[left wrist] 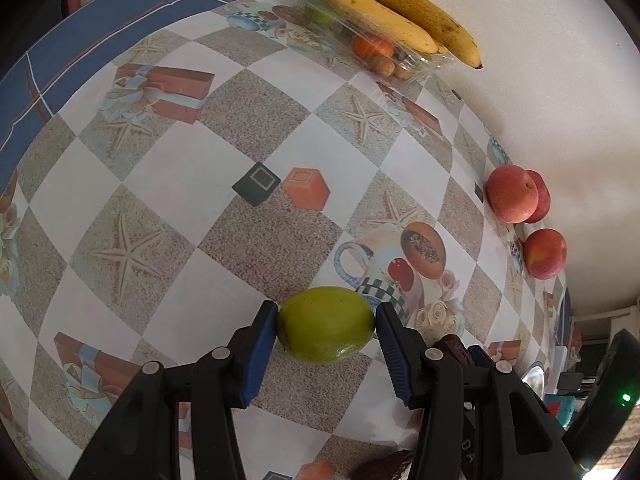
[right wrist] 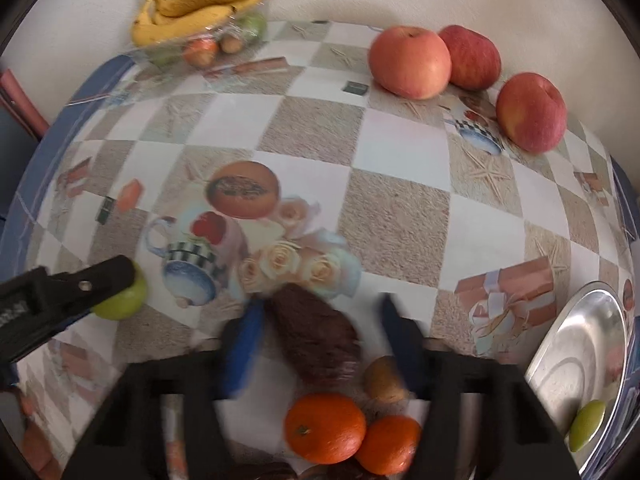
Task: Organize fruits
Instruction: 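Grasp the dark date with the right tool while the left tool holds the apple, then carry both fruits to the steel plate and open the left tool over it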
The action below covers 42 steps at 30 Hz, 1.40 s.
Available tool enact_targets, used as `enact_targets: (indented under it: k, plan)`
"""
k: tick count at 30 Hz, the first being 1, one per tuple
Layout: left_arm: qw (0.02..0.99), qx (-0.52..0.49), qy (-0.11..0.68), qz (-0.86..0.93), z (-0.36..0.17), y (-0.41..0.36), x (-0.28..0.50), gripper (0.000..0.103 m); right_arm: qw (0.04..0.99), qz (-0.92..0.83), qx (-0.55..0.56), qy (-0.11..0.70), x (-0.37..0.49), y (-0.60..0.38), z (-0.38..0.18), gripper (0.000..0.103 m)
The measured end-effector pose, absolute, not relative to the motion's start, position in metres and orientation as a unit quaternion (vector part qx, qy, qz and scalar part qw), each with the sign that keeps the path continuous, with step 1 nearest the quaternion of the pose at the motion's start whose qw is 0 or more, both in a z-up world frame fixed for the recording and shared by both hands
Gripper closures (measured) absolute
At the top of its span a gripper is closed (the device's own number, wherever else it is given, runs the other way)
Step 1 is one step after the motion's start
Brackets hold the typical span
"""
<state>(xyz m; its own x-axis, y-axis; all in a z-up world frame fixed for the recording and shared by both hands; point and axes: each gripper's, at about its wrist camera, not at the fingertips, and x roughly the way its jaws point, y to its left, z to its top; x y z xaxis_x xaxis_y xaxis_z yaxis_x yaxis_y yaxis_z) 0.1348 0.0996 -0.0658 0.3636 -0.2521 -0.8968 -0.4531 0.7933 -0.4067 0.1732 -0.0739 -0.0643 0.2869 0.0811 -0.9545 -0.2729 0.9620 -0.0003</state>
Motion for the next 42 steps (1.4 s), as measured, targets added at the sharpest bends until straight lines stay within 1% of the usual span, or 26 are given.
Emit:
enact_targets:
  k: [7,8,9,10,14,16,20,21,22,23,24,25,28,32,42]
  plan:
    - [0.767,-0.316,0.556,0.05,-0.057,0.093,0.134,0.05,0.809,0.136,-0.065,0.569,0.167,-0.074,-0.042,0.059]
    - [0.769,-0.316,0.555,0.048,-0.054,0.092,0.134,0.05,0.812,0.138,-0.063,0.564,0.168,-0.074,-0.037,0.062]
    - [0.77,-0.314,0.553,0.046,-0.052,0.09,0.133,0.05,0.814,0.138,-0.062,0.561,0.167,-0.074,-0.034,0.074]
    - [0.773,-0.311,0.551,0.044,-0.049,0.088,0.132,0.05,0.817,0.138,-0.061,0.556,0.164,-0.076,-0.028,0.08]
    - [0.779,-0.299,0.55,0.043,-0.044,0.082,0.129,0.05,0.821,0.139,-0.052,0.551,0.158,-0.082,-0.016,0.082]
    - [0.778,-0.296,0.552,0.042,-0.044,0.08,0.129,0.05,0.819,0.142,-0.05,0.554,0.156,-0.084,-0.017,0.086]
    - [0.778,-0.293,0.554,0.046,-0.046,0.079,0.129,0.05,0.818,0.148,-0.033,0.556,0.155,-0.089,-0.022,0.086]
    - [0.778,-0.293,0.554,0.047,-0.046,0.079,0.129,0.05,0.811,0.151,-0.029,0.564,0.156,-0.089,-0.026,0.084]
    - [0.778,-0.293,0.553,0.048,-0.046,0.08,0.129,0.05,0.808,0.153,-0.029,0.569,0.156,-0.088,-0.031,0.071]
    - [0.778,-0.293,0.553,0.048,-0.046,0.08,0.129,0.05,0.803,0.149,-0.039,0.576,0.156,-0.087,-0.037,0.062]
    - [0.778,-0.293,0.553,0.048,-0.046,0.08,0.129,0.05,0.801,0.143,-0.047,0.58,0.155,-0.086,-0.042,0.046]
    - [0.778,-0.292,0.554,0.048,-0.046,0.08,0.129,0.05,0.798,0.138,-0.049,0.585,0.155,-0.086,-0.048,0.043]
    - [0.777,-0.293,0.555,0.048,-0.046,0.08,0.129,0.05,0.789,0.135,-0.038,0.598,0.156,-0.089,-0.061,0.043]
    - [0.777,-0.294,0.554,0.047,-0.046,0.08,0.129,0.05,0.789,0.137,-0.036,0.598,0.155,-0.089,-0.063,0.045]
    - [0.781,-0.285,0.555,0.034,-0.04,0.066,0.126,0.05,0.806,0.141,-0.034,0.573,0.143,-0.096,-0.033,0.045]
